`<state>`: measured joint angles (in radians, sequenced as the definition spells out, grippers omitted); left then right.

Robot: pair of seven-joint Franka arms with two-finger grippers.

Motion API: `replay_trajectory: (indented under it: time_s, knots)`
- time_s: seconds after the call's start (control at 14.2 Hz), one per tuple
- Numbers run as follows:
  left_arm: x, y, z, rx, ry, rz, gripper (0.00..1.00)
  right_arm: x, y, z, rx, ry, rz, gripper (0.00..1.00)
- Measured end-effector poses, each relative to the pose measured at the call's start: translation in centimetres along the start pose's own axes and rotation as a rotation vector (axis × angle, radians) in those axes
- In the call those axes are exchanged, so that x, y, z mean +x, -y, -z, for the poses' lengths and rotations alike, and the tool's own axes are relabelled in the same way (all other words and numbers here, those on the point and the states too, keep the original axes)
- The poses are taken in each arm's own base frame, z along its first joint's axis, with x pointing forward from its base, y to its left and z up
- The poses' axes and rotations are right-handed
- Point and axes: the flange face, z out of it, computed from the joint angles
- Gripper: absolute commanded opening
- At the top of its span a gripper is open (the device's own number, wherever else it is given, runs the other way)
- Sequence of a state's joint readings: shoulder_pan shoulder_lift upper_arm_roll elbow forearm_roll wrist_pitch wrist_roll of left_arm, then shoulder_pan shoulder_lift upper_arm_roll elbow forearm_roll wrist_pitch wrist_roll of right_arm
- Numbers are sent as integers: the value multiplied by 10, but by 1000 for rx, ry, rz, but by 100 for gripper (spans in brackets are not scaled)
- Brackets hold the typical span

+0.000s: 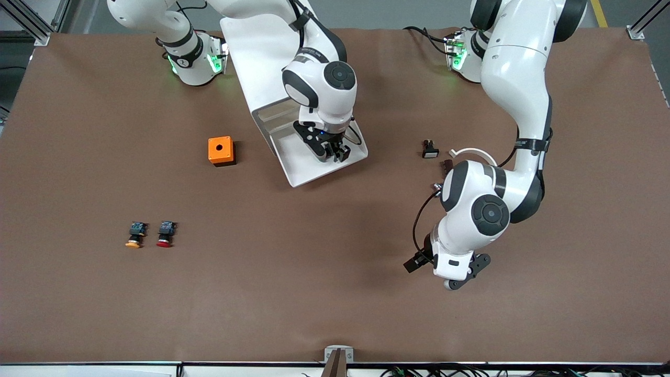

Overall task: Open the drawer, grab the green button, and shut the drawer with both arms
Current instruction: 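Grasp the green push button with the right gripper and lift it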

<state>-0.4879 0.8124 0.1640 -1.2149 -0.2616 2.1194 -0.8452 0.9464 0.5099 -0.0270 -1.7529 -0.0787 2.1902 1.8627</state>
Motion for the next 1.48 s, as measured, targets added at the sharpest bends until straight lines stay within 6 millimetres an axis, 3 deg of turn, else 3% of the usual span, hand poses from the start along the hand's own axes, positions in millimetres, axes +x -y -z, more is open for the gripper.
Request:
replay_trajectory:
  time_s: [1.06, 1.34, 1.48]
  knots:
    - [6, 5, 0, 2, 0, 9, 99, -1, 3, 3, 16, 10, -18, 71]
    - [6, 5, -1, 2, 0, 9, 99, -1, 3, 3, 17, 10, -18, 52]
    - [6, 5, -1, 3, 0, 9, 99, -1, 3, 3, 16, 10, -19, 32]
